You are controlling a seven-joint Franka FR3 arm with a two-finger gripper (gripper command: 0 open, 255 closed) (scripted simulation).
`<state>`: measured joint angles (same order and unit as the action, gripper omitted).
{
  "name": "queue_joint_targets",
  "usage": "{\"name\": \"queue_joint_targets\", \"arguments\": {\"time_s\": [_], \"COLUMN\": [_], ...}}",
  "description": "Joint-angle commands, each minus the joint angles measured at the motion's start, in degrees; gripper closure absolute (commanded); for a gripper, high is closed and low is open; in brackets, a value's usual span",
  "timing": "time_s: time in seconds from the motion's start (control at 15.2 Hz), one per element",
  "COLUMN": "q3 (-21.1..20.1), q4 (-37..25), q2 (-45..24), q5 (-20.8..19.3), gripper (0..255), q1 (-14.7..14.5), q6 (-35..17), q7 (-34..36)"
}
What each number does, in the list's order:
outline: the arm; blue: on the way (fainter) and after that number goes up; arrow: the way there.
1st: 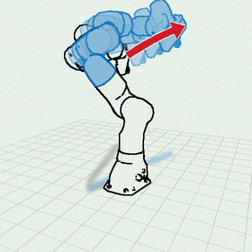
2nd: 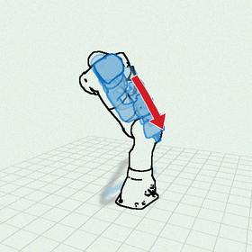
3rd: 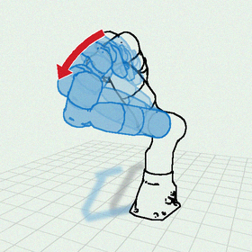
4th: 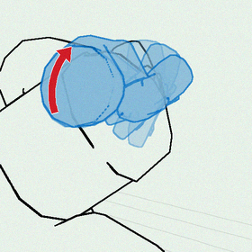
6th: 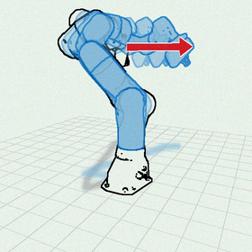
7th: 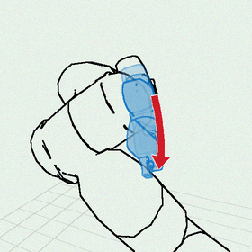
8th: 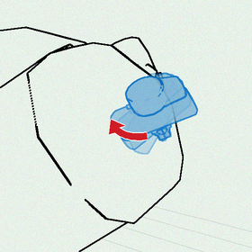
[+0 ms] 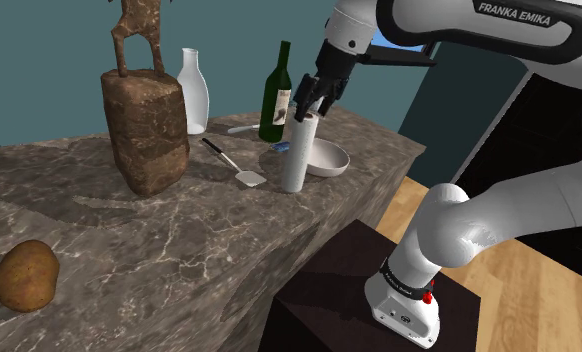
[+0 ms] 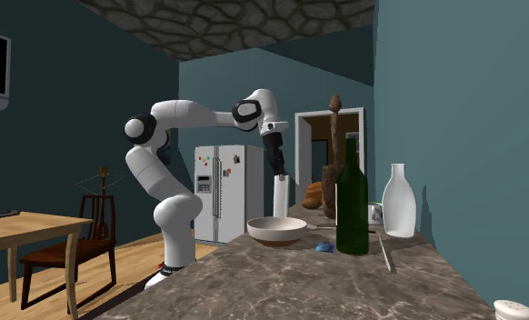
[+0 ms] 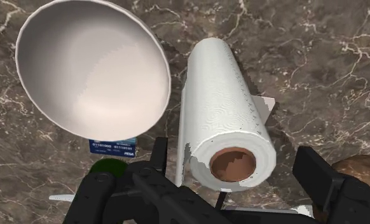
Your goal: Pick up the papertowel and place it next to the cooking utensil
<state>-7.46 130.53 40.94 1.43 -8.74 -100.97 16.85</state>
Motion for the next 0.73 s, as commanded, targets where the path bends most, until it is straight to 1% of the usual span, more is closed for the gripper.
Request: {"name": "queue_joint_targets", "arguments": {"time_s": [0.0, 0.13, 0.66], "q3": [0.1, 0.1, 0.1], "q4": [-3.0, -6.8, -6.8], "q2": [-0.1, -0.5, -0.5], "q5": [0.0, -0.1, -0.1], "gripper": [0, 0, 0], "q1": [0.0, 0.1, 0.1], "q6": [3.0, 6.3, 6.3], "q7": [0.0, 0.1, 0.1]}}
